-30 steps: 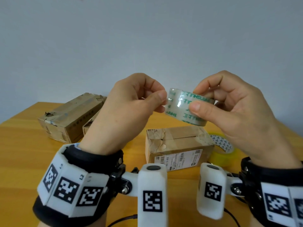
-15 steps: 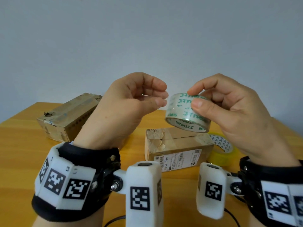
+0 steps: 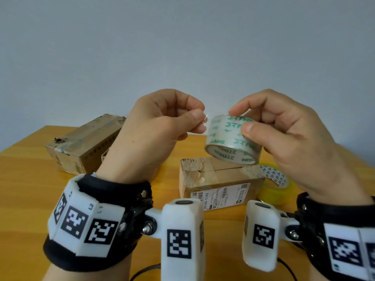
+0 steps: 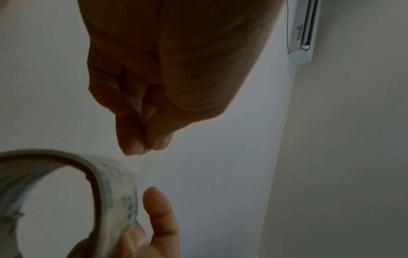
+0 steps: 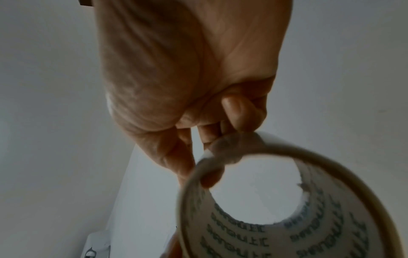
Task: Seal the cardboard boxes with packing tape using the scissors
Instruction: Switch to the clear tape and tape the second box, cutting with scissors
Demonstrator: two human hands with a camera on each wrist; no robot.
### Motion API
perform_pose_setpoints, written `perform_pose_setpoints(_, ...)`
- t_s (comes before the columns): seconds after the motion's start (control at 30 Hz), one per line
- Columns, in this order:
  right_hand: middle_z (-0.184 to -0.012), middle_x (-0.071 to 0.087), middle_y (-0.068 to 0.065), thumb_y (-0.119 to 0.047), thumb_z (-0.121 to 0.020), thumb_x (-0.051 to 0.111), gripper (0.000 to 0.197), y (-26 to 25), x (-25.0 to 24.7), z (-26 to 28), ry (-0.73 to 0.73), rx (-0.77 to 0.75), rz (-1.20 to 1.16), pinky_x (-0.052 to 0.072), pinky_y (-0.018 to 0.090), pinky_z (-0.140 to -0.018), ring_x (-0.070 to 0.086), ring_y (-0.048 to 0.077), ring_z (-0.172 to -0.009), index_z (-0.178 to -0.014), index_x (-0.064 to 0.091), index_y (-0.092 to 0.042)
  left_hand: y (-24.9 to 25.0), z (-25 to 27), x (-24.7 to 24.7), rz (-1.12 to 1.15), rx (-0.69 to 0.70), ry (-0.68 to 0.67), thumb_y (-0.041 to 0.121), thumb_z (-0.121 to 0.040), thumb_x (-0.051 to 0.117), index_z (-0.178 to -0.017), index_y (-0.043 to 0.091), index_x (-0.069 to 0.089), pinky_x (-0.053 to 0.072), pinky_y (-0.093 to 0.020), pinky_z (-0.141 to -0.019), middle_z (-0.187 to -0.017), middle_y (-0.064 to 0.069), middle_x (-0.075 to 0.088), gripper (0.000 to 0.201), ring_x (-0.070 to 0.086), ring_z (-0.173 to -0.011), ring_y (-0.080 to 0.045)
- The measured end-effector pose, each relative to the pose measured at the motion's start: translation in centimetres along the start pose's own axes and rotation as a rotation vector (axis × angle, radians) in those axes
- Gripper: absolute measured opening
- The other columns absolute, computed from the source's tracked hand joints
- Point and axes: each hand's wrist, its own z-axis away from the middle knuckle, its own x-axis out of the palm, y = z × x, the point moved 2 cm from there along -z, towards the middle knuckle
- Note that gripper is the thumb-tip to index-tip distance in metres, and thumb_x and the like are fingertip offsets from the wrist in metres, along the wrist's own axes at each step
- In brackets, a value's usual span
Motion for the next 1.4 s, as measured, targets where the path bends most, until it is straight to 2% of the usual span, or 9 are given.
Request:
perform_pose_setpoints(0.17, -0.069, 0.063, 0.000, -0.047, -0.085, 0.070, 0.027, -0.2, 0.3, -0.1, 0.016, -0.004, 0.138, 0.050, 0.028, -0.055, 0.063, 0.015, -0.061, -0.111, 0.069, -0.042, 0.3, 0.2, 0.4, 0.027, 0.021, -0.062, 0.007, -0.089, 0.067, -0.092, 0.010, 0.069, 0.047, -0.018, -0.060, -0.081, -0.006, 0.074, 0.004, 0.071, -0.074, -0.014)
perform_pose_setpoints(0.27, -0.064, 0.064, -0.006, -0.054, -0.083, 0.069, 0.032, -0.3, 0.4, -0.1, -0.028, 0.011, 0.217, 0.045, 0.021, -0.054, 0.061, 0.011, -0.056, -0.114, 0.068, -0.047, 0.6, 0.3, 0.4, 0.005, 0.047, -0.101, 0.008, -0.088, 0.069, -0.092, 0.013, 0.068, 0.046, -0.018, -0.060, -0.079, -0.006, 0.074, 0.007, 0.071, -0.073, -0.015)
perform_pose_setpoints(0.37, -0.061, 0.064, -0.010, -0.050, -0.084, 0.071, 0.022, -0.5, 0.4, -0.1, -0.062, 0.015, 0.235, 0.042, 0.015, -0.052, 0.061, 0.010, -0.054, -0.104, 0.072, -0.043, 0.8, 0.4, 0.4, -0.025, 0.073, -0.120, 0.008, -0.085, 0.072, -0.093, 0.014, 0.068, 0.047, -0.016, -0.060, -0.080, -0.009, 0.074, 0.010, 0.071, -0.072, -0.015)
perform_pose_setpoints(0.6, -0.063, 0.068, 0.002, -0.039, -0.088, 0.072, 0.007, -0.2, 0.4, -0.1, 0.020, 0.036, 0.169, 0.051, 0.034, -0.053, 0.062, 0.016, -0.053, -0.093, 0.072, -0.034, 0.6, 0.2, -0.2, 0.053, 0.056, -0.048, 0.019, -0.093, 0.065, -0.098, 0.012, 0.068, 0.049, -0.026, -0.067, -0.088, -0.005, 0.075, 0.010, 0.072, -0.082, -0.018)
perform_pose_setpoints(0.77, -0.061, 0.067, 0.006, -0.039, -0.092, 0.070, 0.008, -0.2, 0.4, -0.2, 0.085, 0.016, 0.160, 0.053, 0.043, -0.052, 0.061, 0.025, -0.053, -0.093, 0.072, -0.032, 0.2, 0.2, -0.1, -0.041, -0.021, -0.159, 0.027, -0.076, 0.079, -0.096, 0.016, 0.071, 0.049, -0.021, -0.066, -0.090, -0.009, 0.074, 0.025, 0.072, -0.086, -0.017)
perform_pose_setpoints(0.97, -0.072, 0.072, 0.009, -0.039, -0.094, 0.068, 0.007, -0.1, 0.7, -0.3, 0.075, 0.038, 0.160, 0.057, 0.056, -0.059, 0.068, 0.034, -0.065, -0.093, 0.073, -0.034, -0.4, 0.0, 0.6, -0.104, 0.003, -0.148, 0.013, -0.079, 0.079, -0.082, 0.012, 0.069, 0.053, -0.031, -0.073, -0.087, -0.021, 0.069, 0.011, 0.064, -0.076, -0.024)
perform_pose_setpoints(1.2, -0.082, 0.075, -0.001, -0.036, -0.088, 0.073, 0.006, 0.1, 0.8, -0.4, 0.018, 0.051, 0.161, 0.060, 0.048, -0.068, 0.071, 0.021, -0.075, -0.089, 0.075, -0.031, -0.5, -0.1, 0.9, -0.070, 0.025, -0.120, 0.011, -0.079, 0.074, -0.085, 0.017, 0.069, 0.055, -0.044, -0.079, -0.080, -0.008, 0.065, 0.009, 0.062, -0.076, -0.021)
perform_pose_setpoints(1.3, -0.084, 0.073, -0.009, -0.033, -0.088, 0.074, 0.004, 0.2, 0.5, -0.5, 0.037, 0.044, 0.166, 0.055, 0.033, -0.067, 0.069, 0.011, -0.079, -0.085, 0.075, -0.031, -0.4, 0.0, 1.1, -0.049, 0.019, -0.134, 0.013, -0.079, 0.074, -0.087, 0.017, 0.071, 0.055, -0.039, -0.076, -0.079, -0.006, 0.067, 0.010, 0.064, -0.076, -0.020)
perform_pose_setpoints(1.4, -0.089, 0.072, -0.008, -0.030, -0.091, 0.073, 0.006, 0.4, 0.3, -0.5, 0.046, 0.061, 0.149, 0.058, 0.042, -0.070, 0.069, 0.012, -0.079, -0.085, 0.074, -0.030, -0.5, 0.0, 1.2, -0.016, -0.028, -0.121, 0.007, -0.081, 0.077, -0.090, 0.013, 0.069, 0.054, -0.027, -0.073, -0.074, -0.002, 0.069, 0.013, 0.067, -0.072, -0.014)
